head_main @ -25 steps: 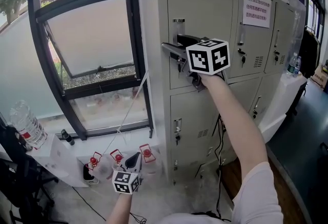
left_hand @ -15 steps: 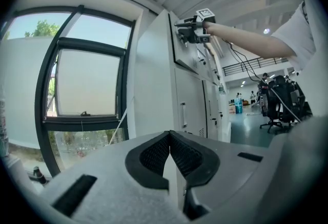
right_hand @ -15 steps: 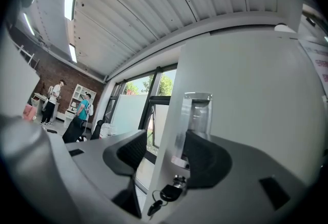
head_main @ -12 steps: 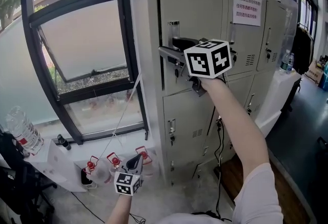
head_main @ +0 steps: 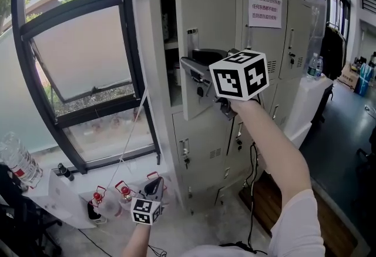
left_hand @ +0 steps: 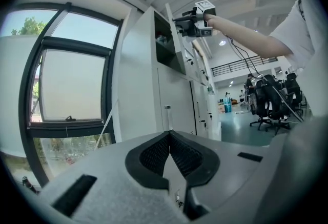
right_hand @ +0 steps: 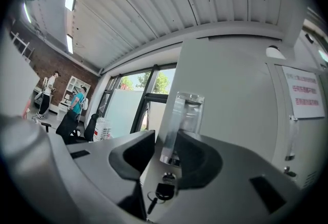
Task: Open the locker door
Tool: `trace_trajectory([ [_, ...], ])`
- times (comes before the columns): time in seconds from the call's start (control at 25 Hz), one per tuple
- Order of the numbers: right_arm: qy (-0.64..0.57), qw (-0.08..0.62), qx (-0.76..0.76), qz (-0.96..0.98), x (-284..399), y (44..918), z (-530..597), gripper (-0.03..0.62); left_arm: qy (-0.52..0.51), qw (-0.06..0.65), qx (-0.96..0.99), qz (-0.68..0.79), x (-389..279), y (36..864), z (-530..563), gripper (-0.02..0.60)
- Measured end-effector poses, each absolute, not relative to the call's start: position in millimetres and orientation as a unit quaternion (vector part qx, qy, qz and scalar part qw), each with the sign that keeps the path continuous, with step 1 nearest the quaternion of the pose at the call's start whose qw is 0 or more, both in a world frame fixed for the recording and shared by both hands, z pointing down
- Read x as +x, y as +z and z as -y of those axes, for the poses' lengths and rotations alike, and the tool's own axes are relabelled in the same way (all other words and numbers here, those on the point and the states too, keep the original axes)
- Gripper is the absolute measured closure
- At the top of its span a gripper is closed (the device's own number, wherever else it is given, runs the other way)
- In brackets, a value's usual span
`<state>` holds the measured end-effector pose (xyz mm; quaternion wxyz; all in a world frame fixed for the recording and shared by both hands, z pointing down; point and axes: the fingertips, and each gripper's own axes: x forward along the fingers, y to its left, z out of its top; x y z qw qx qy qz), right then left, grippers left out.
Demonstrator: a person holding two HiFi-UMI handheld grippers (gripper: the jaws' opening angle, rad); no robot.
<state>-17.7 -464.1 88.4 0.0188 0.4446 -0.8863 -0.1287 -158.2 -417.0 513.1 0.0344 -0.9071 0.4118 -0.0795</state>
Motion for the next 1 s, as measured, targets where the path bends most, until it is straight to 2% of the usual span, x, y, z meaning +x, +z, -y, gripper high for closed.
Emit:
trace_trajectory([
  [0.44, -0.118, 0.010, 0.438, 0.891, 12, 89, 428, 0.462, -0.078, 0.069, -0.933, -0.345, -117, 481, 415, 0.574],
  [0.84, -0.119, -0.005, 0.448, 0.886, 49, 89, 393, 0.462, -0.018, 0.034, -0.956, -0.290, -84, 432, 421, 0.574],
  [1.0, -0.117, -0.019, 0.457, 0.882, 69, 91, 378, 0.475, -0.025, 0.063, -0.957, -0.281, -71, 414, 423, 0.574],
])
